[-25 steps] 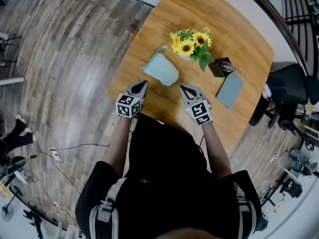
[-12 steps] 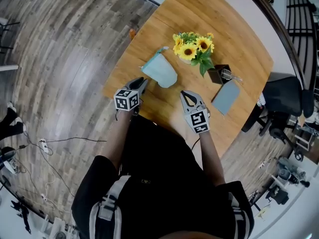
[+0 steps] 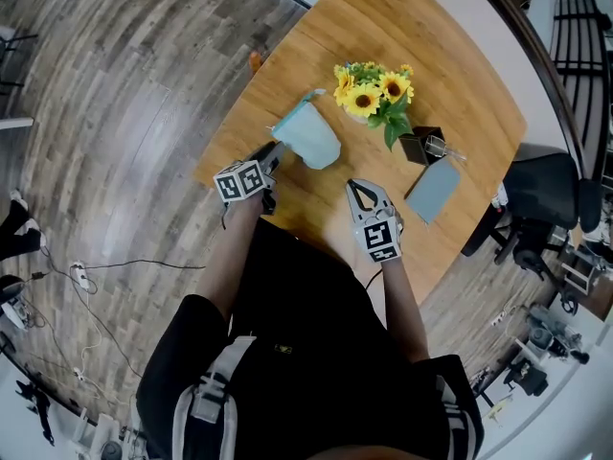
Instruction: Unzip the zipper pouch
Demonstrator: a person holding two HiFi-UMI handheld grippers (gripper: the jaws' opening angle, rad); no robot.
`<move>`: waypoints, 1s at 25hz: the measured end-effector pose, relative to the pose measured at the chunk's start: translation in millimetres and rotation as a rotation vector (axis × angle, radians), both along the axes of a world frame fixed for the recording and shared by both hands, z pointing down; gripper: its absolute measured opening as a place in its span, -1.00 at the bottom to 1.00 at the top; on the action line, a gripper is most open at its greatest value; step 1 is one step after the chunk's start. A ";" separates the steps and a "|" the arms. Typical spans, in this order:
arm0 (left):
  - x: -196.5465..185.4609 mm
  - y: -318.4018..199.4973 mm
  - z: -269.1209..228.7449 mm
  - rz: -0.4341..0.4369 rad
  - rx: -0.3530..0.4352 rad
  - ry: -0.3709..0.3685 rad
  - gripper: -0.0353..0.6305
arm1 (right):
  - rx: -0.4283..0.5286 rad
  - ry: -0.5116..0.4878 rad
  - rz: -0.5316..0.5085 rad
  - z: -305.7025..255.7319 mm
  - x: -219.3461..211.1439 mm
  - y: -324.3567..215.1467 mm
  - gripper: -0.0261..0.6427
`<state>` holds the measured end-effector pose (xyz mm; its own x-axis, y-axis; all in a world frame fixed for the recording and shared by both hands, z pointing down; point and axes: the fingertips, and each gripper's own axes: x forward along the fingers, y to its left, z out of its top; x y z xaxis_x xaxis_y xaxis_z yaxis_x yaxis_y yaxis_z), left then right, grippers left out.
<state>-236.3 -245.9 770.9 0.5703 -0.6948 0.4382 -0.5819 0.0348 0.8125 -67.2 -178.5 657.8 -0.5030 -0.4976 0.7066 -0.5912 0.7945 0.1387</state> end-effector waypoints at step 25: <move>9.4 -37.8 10.0 -0.175 -0.151 0.292 -0.21 | 0.006 0.046 0.027 -0.5 1.9 4.3 -0.91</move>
